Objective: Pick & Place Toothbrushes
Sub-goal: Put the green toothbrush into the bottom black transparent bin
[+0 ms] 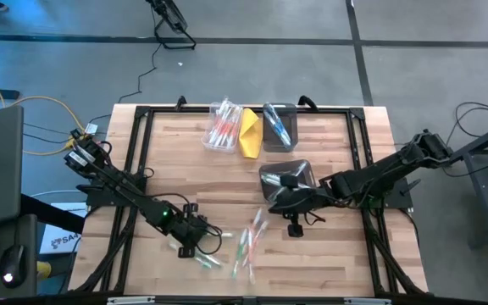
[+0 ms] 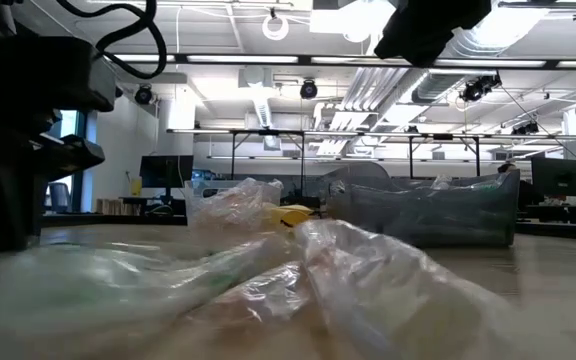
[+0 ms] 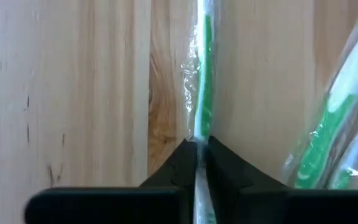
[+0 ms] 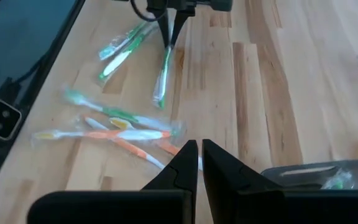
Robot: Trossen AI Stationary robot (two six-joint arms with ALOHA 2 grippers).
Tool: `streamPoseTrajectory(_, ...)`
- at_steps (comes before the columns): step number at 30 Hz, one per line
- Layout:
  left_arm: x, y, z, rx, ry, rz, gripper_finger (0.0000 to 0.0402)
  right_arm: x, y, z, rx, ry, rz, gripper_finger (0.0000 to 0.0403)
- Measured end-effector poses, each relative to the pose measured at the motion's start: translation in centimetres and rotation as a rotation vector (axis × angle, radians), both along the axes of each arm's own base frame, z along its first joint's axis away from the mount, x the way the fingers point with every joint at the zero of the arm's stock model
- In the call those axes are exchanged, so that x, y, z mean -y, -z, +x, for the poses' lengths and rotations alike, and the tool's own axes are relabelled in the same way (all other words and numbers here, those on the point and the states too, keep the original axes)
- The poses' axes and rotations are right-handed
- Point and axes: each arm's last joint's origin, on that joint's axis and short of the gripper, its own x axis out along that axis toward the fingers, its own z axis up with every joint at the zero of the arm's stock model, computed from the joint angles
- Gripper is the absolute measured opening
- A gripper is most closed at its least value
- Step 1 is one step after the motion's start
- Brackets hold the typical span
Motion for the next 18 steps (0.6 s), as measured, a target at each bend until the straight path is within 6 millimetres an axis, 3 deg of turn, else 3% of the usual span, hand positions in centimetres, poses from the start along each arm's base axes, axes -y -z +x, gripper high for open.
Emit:
streamPoseTrajectory(9, -0.9, -0.5, 0.4, -0.008, -0.064, -0.008, 0.0007, 0.3, -0.3, -0.4, -0.001, -0.073, -0.087, 0.0015)
streamPoseTrajectory(18, -4.8, -3.2, 2.8, 0.023, -0.127, 0.035, 0.0004, 1.8, -1.5, -2.3, -0.061, -0.05, -0.117, 0.0015)
